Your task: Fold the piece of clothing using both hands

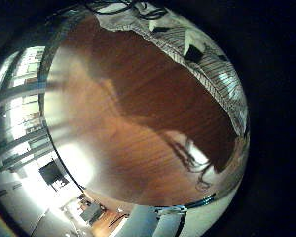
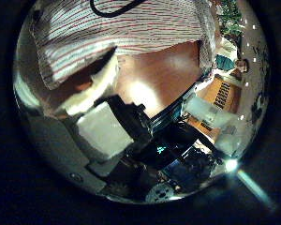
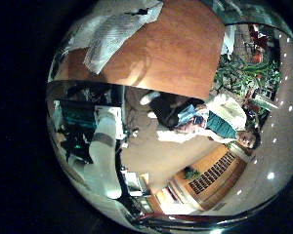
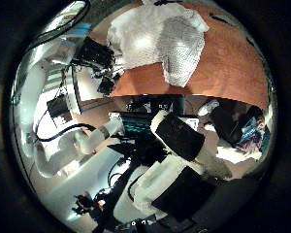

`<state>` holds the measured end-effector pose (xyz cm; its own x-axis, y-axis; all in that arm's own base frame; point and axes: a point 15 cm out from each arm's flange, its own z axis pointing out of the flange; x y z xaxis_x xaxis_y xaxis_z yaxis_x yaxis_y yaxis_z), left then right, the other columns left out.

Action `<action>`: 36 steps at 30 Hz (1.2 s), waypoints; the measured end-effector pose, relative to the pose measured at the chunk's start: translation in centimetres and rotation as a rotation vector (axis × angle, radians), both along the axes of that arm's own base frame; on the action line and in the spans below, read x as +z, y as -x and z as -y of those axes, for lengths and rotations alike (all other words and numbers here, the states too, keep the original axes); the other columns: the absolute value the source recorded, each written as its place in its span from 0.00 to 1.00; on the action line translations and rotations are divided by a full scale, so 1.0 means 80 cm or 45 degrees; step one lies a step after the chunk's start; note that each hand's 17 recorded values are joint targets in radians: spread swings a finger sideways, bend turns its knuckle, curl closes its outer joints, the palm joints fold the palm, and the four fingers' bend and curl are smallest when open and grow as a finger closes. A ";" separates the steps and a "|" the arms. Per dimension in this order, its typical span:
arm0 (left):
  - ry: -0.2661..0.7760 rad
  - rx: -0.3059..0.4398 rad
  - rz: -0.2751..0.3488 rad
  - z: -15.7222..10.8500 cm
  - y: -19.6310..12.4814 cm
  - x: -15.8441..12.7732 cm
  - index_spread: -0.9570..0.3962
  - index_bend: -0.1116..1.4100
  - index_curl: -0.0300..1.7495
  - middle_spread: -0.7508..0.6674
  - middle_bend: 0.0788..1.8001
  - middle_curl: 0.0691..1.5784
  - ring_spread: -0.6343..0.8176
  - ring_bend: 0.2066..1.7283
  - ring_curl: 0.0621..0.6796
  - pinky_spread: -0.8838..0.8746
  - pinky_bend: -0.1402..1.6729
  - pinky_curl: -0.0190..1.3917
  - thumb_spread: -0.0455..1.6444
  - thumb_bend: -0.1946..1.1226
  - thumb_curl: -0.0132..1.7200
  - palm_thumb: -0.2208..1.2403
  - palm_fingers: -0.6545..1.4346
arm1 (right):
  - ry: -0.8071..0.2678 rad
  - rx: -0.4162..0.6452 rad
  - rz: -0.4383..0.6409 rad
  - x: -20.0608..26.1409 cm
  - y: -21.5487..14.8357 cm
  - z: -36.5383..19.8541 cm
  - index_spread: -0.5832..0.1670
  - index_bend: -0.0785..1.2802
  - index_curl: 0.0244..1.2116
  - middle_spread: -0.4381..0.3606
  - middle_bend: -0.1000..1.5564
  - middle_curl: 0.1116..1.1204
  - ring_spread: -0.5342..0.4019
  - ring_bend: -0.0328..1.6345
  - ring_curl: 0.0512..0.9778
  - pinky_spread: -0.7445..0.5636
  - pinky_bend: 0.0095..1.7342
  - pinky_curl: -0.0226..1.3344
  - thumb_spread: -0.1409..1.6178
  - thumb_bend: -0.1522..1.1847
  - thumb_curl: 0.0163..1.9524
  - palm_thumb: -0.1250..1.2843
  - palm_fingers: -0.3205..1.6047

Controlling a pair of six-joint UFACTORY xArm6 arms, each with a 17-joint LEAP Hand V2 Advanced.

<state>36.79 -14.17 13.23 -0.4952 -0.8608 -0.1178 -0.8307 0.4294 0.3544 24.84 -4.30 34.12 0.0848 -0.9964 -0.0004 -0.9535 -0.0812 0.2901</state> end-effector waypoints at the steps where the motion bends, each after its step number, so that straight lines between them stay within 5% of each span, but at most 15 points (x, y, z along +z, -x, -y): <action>1: -0.015 -0.003 0.000 -0.003 -0.001 0.000 0.53 0.34 0.32 0.34 0.40 0.37 0.25 0.41 0.29 0.48 0.21 0.21 0.67 0.15 0.21 0.54 0.68 | 0.000 0.000 -0.001 0.000 0.000 0.000 0.25 0.19 0.26 0.44 0.22 0.27 0.49 0.41 0.15 0.77 0.35 0.08 0.84 0.11 0.13 0.47 0.36; 5: -0.031 -0.002 0.016 -0.005 -0.006 0.004 0.46 0.34 0.35 0.27 0.43 0.41 0.14 0.52 0.40 0.34 0.28 0.23 0.69 0.18 0.23 0.64 0.77 | 0.001 0.001 0.006 -0.002 -0.003 0.000 0.24 0.18 0.26 0.43 0.22 0.27 0.49 0.42 0.15 0.76 0.34 0.08 0.84 0.11 0.13 0.47 0.36; 14: -0.007 0.001 -0.002 0.008 -0.014 0.047 0.35 0.33 0.45 0.18 0.47 0.48 0.08 0.59 0.56 0.17 0.40 0.30 0.73 0.14 0.24 0.67 0.76 | 0.000 0.019 -0.077 -0.061 -0.015 0.005 0.24 0.18 0.24 0.36 0.23 0.27 0.39 0.47 0.18 0.69 0.36 0.08 0.83 0.11 0.14 0.51 0.39; 22: 0.009 -0.013 -0.116 0.018 -0.007 0.093 0.29 0.31 0.53 0.14 0.49 0.51 0.07 0.60 0.62 0.13 0.43 0.32 0.73 0.14 0.25 0.67 0.75 | 0.002 0.073 -0.041 -0.104 -0.052 -0.001 0.25 0.18 0.24 0.26 0.24 0.28 0.36 0.47 0.18 0.65 0.36 0.07 0.78 0.10 0.16 0.53 0.36; 36: 0.027 0.012 -0.144 0.004 -0.003 0.105 0.24 0.27 0.64 0.11 0.50 0.54 0.07 0.61 0.66 0.11 0.43 0.35 0.74 0.14 0.25 0.65 0.73 | -0.002 0.158 -0.119 -0.211 -0.071 -0.027 0.31 0.18 0.24 0.43 0.23 0.27 0.53 0.38 0.16 0.74 0.32 0.10 0.71 0.10 0.16 0.47 0.26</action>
